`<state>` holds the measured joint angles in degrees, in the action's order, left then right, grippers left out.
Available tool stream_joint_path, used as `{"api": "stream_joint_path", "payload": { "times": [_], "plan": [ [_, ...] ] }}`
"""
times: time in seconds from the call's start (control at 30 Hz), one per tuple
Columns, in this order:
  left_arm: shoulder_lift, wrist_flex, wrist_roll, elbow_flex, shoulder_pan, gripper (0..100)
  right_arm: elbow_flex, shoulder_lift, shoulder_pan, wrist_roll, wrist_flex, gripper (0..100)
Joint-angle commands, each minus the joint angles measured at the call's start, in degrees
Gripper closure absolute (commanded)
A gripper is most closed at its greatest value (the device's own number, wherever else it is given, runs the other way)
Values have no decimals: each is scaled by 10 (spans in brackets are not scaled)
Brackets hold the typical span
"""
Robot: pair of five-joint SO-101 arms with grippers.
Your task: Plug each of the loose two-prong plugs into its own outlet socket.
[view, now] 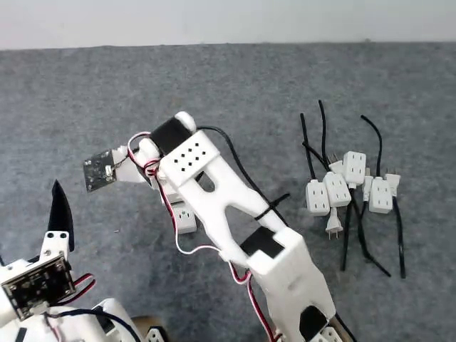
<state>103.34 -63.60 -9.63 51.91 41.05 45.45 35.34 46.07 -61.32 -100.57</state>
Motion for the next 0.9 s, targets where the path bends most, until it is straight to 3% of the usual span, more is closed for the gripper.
{"api": "stream_joint_path", "payload": {
  "times": [0.0, 0.87],
  "plan": [
    [9, -4, -3, -17, 0, 646, 30, 10, -3, -4, -4, 991],
    [9, -15, -2, -17, -1, 646, 11, -41, 8, 36, -27, 991]
  ]
}}
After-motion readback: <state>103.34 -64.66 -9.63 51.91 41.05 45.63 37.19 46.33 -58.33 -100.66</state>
